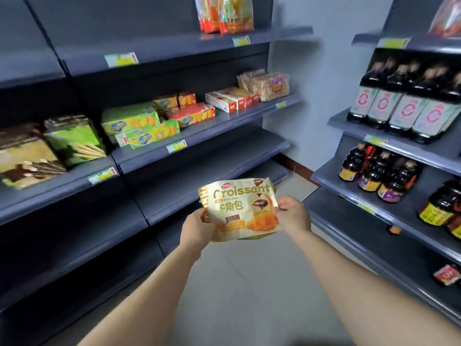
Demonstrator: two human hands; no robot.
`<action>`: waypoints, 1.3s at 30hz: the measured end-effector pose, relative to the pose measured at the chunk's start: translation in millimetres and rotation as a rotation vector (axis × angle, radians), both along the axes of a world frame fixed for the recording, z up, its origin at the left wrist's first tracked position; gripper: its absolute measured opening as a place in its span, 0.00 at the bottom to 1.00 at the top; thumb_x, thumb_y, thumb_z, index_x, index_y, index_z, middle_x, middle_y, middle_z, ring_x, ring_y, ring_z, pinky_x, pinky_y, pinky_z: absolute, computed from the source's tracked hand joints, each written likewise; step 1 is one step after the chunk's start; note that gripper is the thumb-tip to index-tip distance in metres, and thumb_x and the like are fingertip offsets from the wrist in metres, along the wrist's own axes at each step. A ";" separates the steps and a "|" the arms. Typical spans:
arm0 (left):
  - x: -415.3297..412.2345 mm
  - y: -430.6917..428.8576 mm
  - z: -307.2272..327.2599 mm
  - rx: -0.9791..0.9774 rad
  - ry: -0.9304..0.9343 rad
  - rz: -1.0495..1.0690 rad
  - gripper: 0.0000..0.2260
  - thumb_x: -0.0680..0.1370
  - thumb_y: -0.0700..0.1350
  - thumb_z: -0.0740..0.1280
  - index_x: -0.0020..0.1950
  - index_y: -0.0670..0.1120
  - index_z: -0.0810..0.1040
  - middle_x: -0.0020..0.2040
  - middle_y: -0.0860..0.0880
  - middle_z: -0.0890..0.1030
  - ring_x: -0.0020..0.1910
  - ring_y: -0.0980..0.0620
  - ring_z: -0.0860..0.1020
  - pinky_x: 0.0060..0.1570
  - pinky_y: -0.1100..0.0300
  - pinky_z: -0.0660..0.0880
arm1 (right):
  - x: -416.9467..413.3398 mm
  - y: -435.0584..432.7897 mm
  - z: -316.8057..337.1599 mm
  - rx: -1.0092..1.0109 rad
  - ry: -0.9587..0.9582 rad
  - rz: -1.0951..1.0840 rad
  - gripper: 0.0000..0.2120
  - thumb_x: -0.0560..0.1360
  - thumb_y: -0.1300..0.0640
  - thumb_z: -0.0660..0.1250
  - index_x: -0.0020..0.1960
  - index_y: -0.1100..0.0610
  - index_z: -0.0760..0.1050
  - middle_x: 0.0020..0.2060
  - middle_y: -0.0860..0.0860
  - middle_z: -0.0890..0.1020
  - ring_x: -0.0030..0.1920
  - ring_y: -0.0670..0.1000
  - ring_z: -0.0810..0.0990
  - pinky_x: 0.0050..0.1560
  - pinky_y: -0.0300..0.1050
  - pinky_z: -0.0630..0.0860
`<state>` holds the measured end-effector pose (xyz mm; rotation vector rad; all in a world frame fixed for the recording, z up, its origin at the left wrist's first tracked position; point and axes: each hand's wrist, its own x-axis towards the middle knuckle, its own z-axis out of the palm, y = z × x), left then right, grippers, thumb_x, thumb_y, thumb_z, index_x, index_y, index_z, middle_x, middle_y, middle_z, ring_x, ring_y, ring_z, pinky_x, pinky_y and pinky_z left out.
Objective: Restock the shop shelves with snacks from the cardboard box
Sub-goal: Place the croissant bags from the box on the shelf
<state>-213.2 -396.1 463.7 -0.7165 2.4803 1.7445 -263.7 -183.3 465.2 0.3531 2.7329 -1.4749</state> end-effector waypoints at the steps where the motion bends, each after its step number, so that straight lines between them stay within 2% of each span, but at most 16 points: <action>1: -6.9 -14.1 12.2 -0.015 0.028 -0.002 0.07 0.72 0.42 0.73 0.43 0.54 0.79 0.45 0.51 0.84 0.45 0.49 0.83 0.47 0.46 0.81 | -8.2 -13.4 11.3 -0.017 0.021 0.001 0.07 0.75 0.61 0.66 0.53 0.56 0.79 0.46 0.49 0.82 0.47 0.50 0.79 0.46 0.39 0.70; 4: -25.9 -52.4 51.9 -0.025 0.111 -0.011 0.08 0.73 0.41 0.72 0.41 0.54 0.77 0.44 0.52 0.83 0.45 0.48 0.83 0.48 0.46 0.81 | -32.3 -51.3 47.0 -0.038 0.105 0.015 0.09 0.75 0.61 0.66 0.54 0.56 0.80 0.48 0.50 0.84 0.50 0.51 0.81 0.46 0.40 0.71; 9: -58.6 -105.0 106.8 -0.027 0.219 -0.018 0.09 0.72 0.43 0.74 0.45 0.56 0.77 0.48 0.50 0.84 0.48 0.47 0.83 0.48 0.45 0.81 | -66.2 -101.2 103.6 -0.070 0.225 0.037 0.09 0.76 0.62 0.65 0.54 0.55 0.80 0.47 0.48 0.82 0.48 0.49 0.79 0.45 0.41 0.74; 12: -79.1 -127.4 133.7 -0.040 0.257 -0.007 0.10 0.72 0.45 0.74 0.51 0.54 0.78 0.51 0.50 0.84 0.48 0.46 0.82 0.49 0.45 0.81 | -88.0 -123.3 131.4 -0.130 0.270 0.038 0.11 0.76 0.62 0.64 0.56 0.54 0.80 0.49 0.49 0.83 0.50 0.50 0.81 0.50 0.48 0.80; 15: -101.5 -142.8 160.1 -0.070 0.294 0.027 0.19 0.72 0.47 0.74 0.62 0.49 0.76 0.54 0.48 0.82 0.49 0.45 0.82 0.49 0.45 0.81 | -113.5 -140.3 157.6 -0.167 0.300 0.058 0.12 0.77 0.63 0.63 0.57 0.53 0.79 0.51 0.49 0.83 0.52 0.50 0.81 0.53 0.53 0.80; 17: -118.7 -149.8 178.4 -0.071 0.330 0.045 0.21 0.73 0.47 0.74 0.64 0.49 0.74 0.55 0.48 0.81 0.48 0.47 0.82 0.48 0.47 0.81 | -133.6 -148.7 175.2 -0.182 0.323 0.067 0.13 0.77 0.62 0.63 0.59 0.52 0.79 0.53 0.49 0.83 0.53 0.50 0.81 0.53 0.53 0.80; 20: -146.8 -155.8 206.5 -0.100 0.396 0.054 0.19 0.74 0.45 0.73 0.64 0.47 0.75 0.53 0.49 0.82 0.47 0.49 0.82 0.46 0.51 0.82 | -165.8 -158.9 202.1 -0.222 0.378 0.091 0.13 0.77 0.62 0.63 0.58 0.52 0.79 0.52 0.49 0.83 0.52 0.51 0.81 0.52 0.54 0.81; 24: -186.8 -162.4 242.2 -0.147 0.481 0.106 0.17 0.74 0.45 0.73 0.61 0.47 0.76 0.51 0.50 0.82 0.46 0.48 0.82 0.45 0.47 0.82 | -213.8 -170.3 237.5 -0.241 0.456 0.125 0.11 0.77 0.63 0.64 0.56 0.53 0.80 0.49 0.48 0.82 0.51 0.52 0.81 0.52 0.54 0.81; 30: -244.2 -178.2 286.6 -0.186 0.536 0.180 0.09 0.74 0.45 0.73 0.53 0.48 0.78 0.48 0.50 0.83 0.46 0.48 0.83 0.51 0.46 0.80 | -286.0 -190.5 287.1 -0.247 0.520 0.205 0.12 0.77 0.63 0.64 0.58 0.54 0.79 0.53 0.50 0.83 0.52 0.51 0.80 0.54 0.51 0.80; 33: -268.6 -194.3 300.4 -0.202 0.548 0.211 0.10 0.74 0.45 0.73 0.53 0.48 0.79 0.49 0.50 0.84 0.45 0.47 0.83 0.48 0.45 0.81 | -313.7 -206.4 302.8 -0.272 0.536 0.247 0.13 0.77 0.63 0.64 0.59 0.55 0.79 0.55 0.52 0.83 0.52 0.51 0.80 0.54 0.51 0.79; 36: -292.6 -215.1 310.2 -0.174 0.563 0.232 0.11 0.74 0.44 0.73 0.54 0.47 0.79 0.50 0.49 0.84 0.47 0.46 0.83 0.48 0.45 0.81 | -339.2 -226.8 314.9 -0.300 0.556 0.291 0.13 0.78 0.64 0.64 0.61 0.56 0.78 0.55 0.52 0.82 0.50 0.49 0.78 0.47 0.44 0.77; 39: -315.0 -237.1 317.9 -0.161 0.581 0.268 0.12 0.74 0.42 0.73 0.57 0.46 0.78 0.51 0.48 0.84 0.48 0.45 0.83 0.47 0.45 0.82 | -366.0 -253.0 324.4 -0.332 0.568 0.319 0.13 0.78 0.64 0.63 0.61 0.55 0.78 0.54 0.51 0.82 0.49 0.48 0.78 0.47 0.44 0.77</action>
